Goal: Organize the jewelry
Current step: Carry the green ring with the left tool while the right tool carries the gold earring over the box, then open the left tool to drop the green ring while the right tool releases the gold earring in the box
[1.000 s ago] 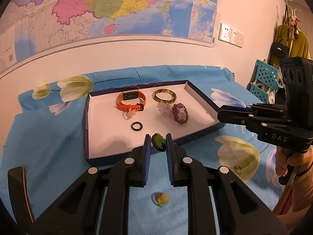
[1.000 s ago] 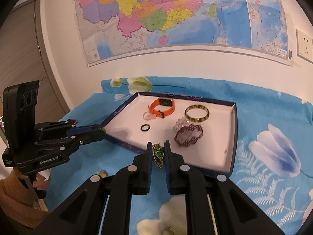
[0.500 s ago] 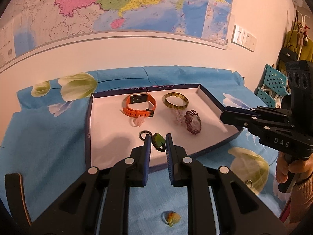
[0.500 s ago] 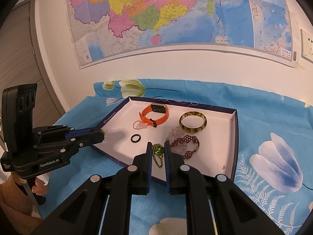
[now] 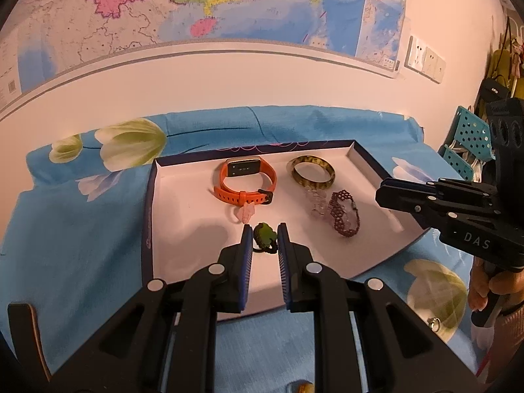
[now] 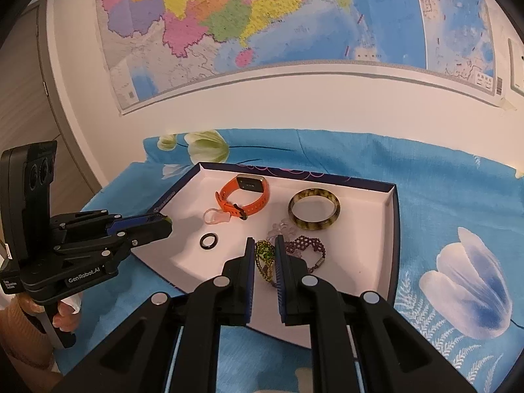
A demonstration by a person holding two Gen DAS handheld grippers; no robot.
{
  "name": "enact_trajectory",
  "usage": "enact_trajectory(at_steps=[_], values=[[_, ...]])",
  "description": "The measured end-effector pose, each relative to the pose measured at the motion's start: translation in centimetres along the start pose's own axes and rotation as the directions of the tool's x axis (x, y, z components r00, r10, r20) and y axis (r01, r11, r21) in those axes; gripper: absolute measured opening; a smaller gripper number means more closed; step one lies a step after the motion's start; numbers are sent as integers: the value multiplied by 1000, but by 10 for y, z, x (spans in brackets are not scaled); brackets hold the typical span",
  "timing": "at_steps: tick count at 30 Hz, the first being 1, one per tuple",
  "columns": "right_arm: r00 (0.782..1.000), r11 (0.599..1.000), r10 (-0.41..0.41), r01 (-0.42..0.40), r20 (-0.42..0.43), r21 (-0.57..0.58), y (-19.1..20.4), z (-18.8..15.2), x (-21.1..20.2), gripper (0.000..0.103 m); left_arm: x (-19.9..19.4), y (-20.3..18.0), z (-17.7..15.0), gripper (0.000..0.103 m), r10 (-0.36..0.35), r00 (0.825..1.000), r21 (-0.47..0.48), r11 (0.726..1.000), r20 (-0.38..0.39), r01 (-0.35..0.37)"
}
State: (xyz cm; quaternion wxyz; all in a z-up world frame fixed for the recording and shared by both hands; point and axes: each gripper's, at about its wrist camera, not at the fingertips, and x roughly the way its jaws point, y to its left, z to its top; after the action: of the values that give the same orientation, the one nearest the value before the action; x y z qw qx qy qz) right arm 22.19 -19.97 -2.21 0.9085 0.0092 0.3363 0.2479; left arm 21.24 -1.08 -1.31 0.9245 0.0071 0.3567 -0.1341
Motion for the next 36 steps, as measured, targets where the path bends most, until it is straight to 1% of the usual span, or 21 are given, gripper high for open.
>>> enact_trajectory(at_steps=[18, 36], values=[[998, 999, -32, 33, -53, 14, -10, 11, 31, 10, 34, 2, 8, 16, 44, 998, -4, 999, -52, -44], [994, 998, -56, 60, -95, 33, -18, 12, 49, 10, 53, 8, 7, 16, 61, 993, -25, 998, -100, -64]])
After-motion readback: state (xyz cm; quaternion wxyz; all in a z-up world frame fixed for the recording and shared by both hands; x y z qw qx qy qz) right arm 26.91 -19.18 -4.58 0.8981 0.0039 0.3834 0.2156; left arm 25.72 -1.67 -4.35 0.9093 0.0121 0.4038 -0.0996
